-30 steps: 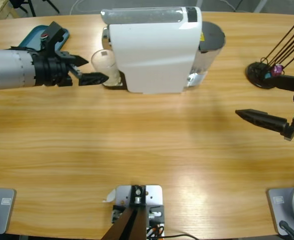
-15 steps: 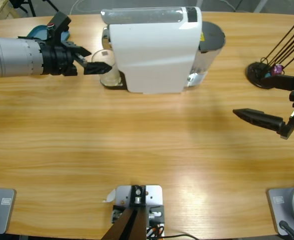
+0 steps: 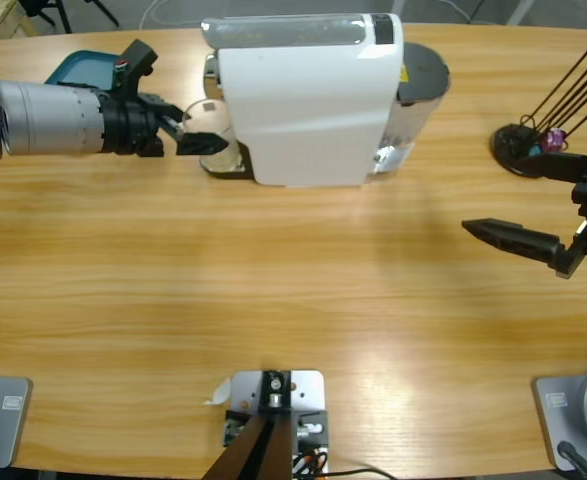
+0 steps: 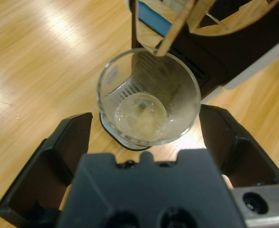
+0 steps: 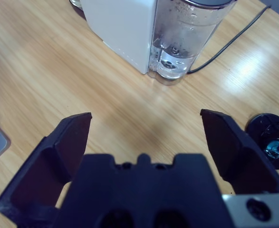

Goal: Pour coffee

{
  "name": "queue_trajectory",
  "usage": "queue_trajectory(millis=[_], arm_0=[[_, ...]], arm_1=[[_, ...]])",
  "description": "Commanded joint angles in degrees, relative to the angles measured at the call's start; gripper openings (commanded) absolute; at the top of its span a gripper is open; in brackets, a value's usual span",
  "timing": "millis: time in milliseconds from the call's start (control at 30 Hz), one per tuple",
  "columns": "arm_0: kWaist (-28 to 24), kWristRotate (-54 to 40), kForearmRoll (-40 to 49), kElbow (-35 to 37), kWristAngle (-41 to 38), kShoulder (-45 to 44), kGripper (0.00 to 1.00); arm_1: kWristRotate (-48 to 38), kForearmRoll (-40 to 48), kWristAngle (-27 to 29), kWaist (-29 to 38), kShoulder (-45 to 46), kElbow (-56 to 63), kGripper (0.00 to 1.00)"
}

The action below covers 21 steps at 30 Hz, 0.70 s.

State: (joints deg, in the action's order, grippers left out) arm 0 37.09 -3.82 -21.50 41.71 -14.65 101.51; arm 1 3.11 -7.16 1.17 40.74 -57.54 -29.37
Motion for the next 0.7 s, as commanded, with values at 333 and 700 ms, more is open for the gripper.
queue_trajectory(millis=[333,700], arm_0=[[-0.79,-0.58,-0.56,2.01,-4.25,6.42,0.85],[-0.79,-1.09,-0.56,1.58,-5.06,6.37,0.062]], arm_1=[[-0.56,0.39,0.85,0.3,-1.63,1.62,1.0],[-0.56,0.56,0.85,0.3,-1.8,1.69,1.0]])
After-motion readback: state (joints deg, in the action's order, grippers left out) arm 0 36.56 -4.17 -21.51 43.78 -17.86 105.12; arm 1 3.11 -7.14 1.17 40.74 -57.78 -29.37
